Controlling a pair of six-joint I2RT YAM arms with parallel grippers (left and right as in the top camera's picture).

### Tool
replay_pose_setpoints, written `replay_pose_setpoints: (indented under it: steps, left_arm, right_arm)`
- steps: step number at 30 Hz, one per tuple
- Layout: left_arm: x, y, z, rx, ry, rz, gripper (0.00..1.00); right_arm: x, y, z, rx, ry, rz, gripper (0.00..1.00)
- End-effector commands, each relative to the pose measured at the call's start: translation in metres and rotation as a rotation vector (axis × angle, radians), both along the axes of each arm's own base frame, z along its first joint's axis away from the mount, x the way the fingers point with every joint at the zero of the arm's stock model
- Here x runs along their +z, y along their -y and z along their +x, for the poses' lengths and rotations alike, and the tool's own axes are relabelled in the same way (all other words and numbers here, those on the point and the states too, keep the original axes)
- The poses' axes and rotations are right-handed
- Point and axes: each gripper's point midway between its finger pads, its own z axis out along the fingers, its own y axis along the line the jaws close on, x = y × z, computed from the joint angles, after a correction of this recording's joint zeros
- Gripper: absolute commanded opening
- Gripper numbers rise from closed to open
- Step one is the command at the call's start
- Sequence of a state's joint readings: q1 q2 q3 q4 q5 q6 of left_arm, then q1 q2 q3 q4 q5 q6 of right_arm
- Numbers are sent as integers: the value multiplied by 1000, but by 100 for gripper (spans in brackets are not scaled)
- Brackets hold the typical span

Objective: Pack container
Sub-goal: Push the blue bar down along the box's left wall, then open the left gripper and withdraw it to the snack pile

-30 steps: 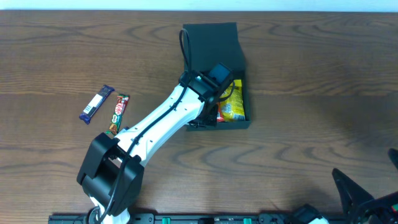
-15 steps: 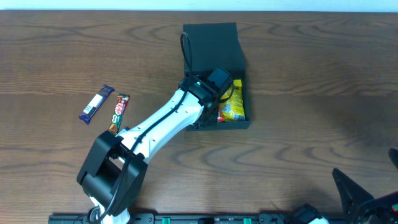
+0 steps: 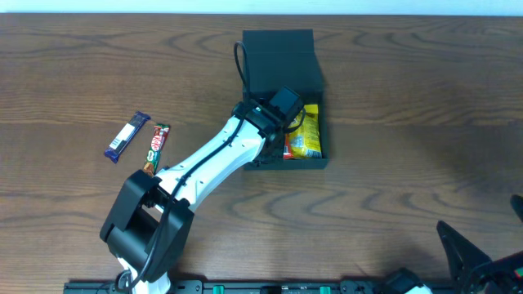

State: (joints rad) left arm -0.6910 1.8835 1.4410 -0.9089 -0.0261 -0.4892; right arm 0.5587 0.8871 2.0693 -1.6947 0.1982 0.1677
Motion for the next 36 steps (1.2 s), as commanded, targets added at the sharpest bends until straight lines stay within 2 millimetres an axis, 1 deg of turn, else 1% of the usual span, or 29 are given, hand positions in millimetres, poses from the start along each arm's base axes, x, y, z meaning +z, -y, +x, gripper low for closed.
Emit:
replay_pose_setpoints:
  steps: [1,5,7,9,12,13,19,22,24,25,27,28,29,30,31,32,35,36]
  left_arm:
    - [-20,-11,-2,-4,-35,58,6]
    - [-30,-11,-9,-6,-83,63,6]
    - [-32,-11,-10,-5,-93,65,6]
    - [-28,-11,-10,-6,-85,62,6]
    - [-16,-10,-5,-6,-50,48,6]
    - [-9,-8,-3,-8,-31,36,6]
    - [51,2,11,-10,107,-71,6]
    - [92,3,17,-7,204,-129,6]
    - [117,-2,20,-9,276,-141,6]
    - [127,-7,22,-1,315,-131,6]
    - [147,-27,29,41,405,-84,6]
    - [154,-38,33,65,440,-57,6]
    - [160,-53,37,99,468,-23,6]
    - [162,-66,40,127,477,3,8]
    - [162,-80,44,146,471,29,17]
    - [160,-93,47,159,459,49,21]
    - [153,-144,57,262,415,109,17]
    - [153,-166,61,305,409,128,17]
  right_arm:
    - [2,3,-3,3,15,-7,99]
    - [2,3,-3,3,15,-7,99]
    - [2,3,-3,3,15,-7,99]
    - [2,3,-3,3,15,-7,99]
    - [2,3,-3,3,15,-7,99]
    - [2,3,-3,3,15,-7,99]
    - [2,3,-3,3,15,-7,99]
    - [2,3,-3,3,15,-7,99]
    - [2,3,-3,3,15,-7,99]
    - [2,3,-3,3,15,-7,99]
    - [2,3,-3,3,15,-7,99]
    - [2,3,-3,3,15,-7,99]
    - [2,3,-3,3,15,-7,99]
    - [2,3,-3,3,15,-7,99]
    - [2,3,-3,3,15,-7,99]
    - [2,3,-3,3,15,-7,99]
    - [2,3,-3,6,17,-12,99]
    - [2,3,-3,7,17,-14,99]
